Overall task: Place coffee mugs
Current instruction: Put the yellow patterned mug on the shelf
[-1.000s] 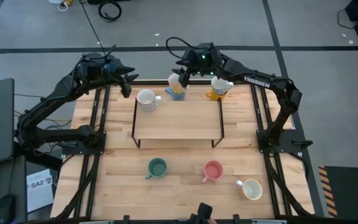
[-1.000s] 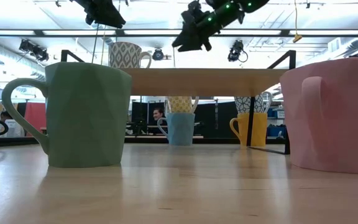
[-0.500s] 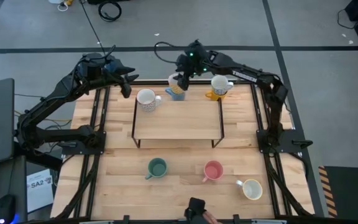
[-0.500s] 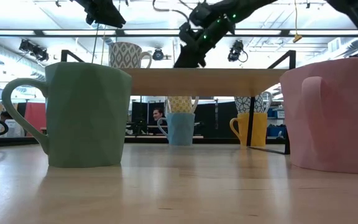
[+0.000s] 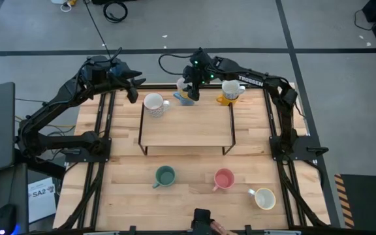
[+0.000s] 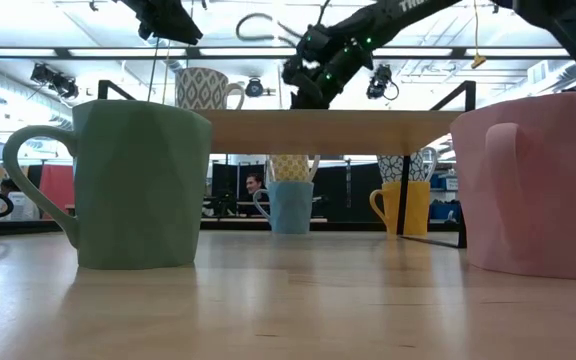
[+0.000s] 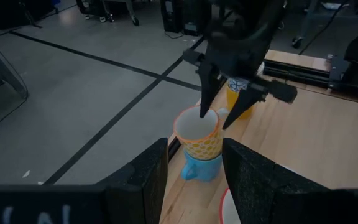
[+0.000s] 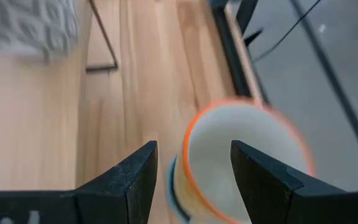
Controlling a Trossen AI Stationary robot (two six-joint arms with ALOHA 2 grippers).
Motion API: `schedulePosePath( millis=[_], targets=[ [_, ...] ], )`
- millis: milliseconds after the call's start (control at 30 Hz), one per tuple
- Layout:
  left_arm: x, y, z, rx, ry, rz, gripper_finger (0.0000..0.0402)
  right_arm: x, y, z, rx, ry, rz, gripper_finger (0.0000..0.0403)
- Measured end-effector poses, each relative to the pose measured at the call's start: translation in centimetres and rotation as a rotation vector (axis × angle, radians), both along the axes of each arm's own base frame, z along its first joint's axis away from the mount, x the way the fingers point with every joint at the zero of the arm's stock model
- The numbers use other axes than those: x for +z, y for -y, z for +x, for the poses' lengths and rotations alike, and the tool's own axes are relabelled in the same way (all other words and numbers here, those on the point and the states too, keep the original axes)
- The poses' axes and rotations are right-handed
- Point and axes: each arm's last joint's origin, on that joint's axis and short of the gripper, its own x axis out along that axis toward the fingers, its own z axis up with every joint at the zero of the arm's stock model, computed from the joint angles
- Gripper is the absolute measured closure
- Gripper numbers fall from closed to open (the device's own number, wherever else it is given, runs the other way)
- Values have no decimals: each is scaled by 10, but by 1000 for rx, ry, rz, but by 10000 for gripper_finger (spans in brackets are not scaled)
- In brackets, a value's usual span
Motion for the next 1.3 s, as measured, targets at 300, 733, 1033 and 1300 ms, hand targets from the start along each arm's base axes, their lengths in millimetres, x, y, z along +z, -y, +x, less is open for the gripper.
schedulePosePath(
  millis=[300, 733, 1033, 1300],
  targets=[
    [0, 0, 0, 0, -1, 0, 242, -11, -1, 2, -53, -82, -38, 194],
    [0, 0, 0, 0, -1, 0, 242, -15, -3, -1, -37, -136, -79, 248],
    [0, 0, 0, 0, -1, 0, 242, -23, -4, -3, -35, -170, -58, 311],
    [0, 0, 0, 0, -1, 0, 242, -23, -4, -2, -32, -164, -57, 363]
  ],
)
